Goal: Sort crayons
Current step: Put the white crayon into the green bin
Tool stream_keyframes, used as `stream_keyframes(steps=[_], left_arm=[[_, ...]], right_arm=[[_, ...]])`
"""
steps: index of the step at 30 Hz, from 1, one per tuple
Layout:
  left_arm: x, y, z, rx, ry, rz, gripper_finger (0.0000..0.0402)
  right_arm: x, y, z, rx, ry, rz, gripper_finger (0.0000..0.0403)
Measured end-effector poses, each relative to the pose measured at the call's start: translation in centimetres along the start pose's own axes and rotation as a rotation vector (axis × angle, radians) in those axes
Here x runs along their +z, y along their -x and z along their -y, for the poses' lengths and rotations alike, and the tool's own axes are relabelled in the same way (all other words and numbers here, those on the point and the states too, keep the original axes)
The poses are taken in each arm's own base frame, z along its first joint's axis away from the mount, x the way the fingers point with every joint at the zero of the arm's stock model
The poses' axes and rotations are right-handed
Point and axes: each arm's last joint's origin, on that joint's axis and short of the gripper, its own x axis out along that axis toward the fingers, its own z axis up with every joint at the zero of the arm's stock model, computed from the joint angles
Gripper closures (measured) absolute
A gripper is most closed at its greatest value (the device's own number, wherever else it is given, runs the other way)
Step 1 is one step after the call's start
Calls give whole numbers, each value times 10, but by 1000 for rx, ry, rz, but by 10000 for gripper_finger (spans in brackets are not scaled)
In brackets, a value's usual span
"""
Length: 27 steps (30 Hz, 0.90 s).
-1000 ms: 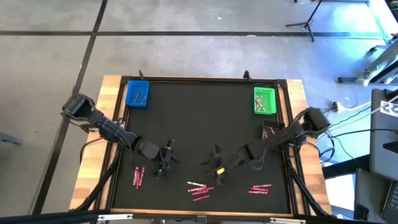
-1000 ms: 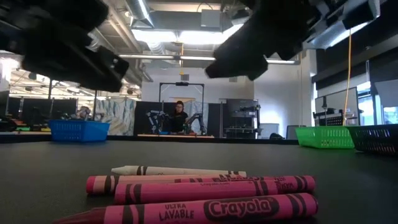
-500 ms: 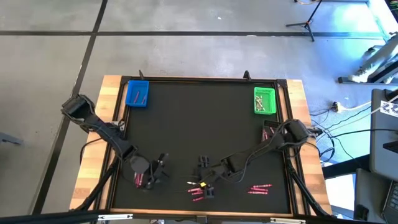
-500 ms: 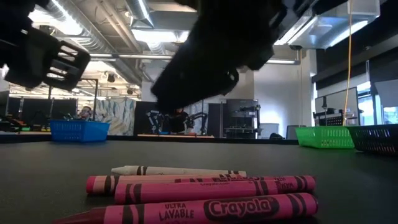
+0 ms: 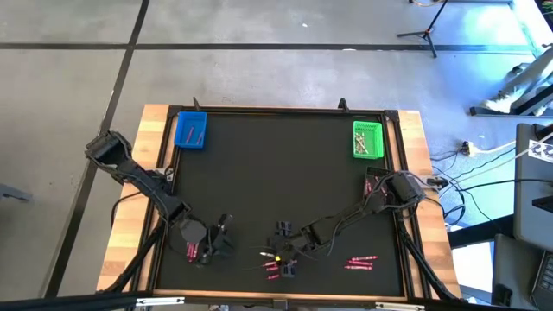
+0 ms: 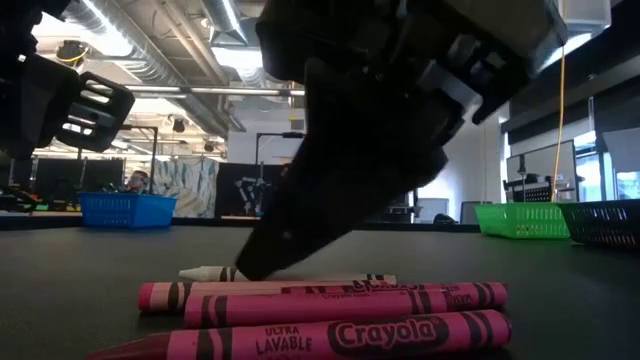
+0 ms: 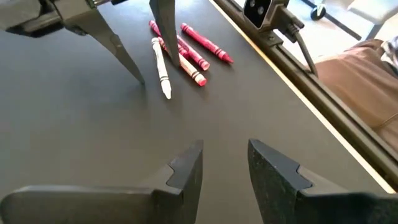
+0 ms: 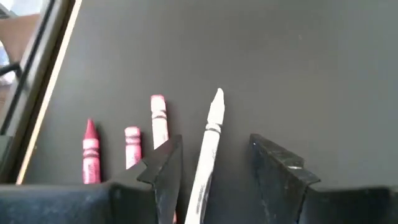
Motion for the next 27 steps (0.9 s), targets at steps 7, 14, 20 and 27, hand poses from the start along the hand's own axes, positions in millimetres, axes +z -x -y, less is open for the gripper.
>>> stream_keyframes(steps=[7,14,20,27], left_arm=[[0,0,0,0,-5,-2,282],[0,0,0,4,-7,-1,282],[0,0,0,6,-7,0,282],[2,0,-3,118,-5,34,282]], right_arm=[[-3,1,2,-40,18,-28,236],[-5,1,3,-54,89,-43,331],[-5,2,5,-57,206,-65,394],[-3,9,4,-64,277,-80,384]])
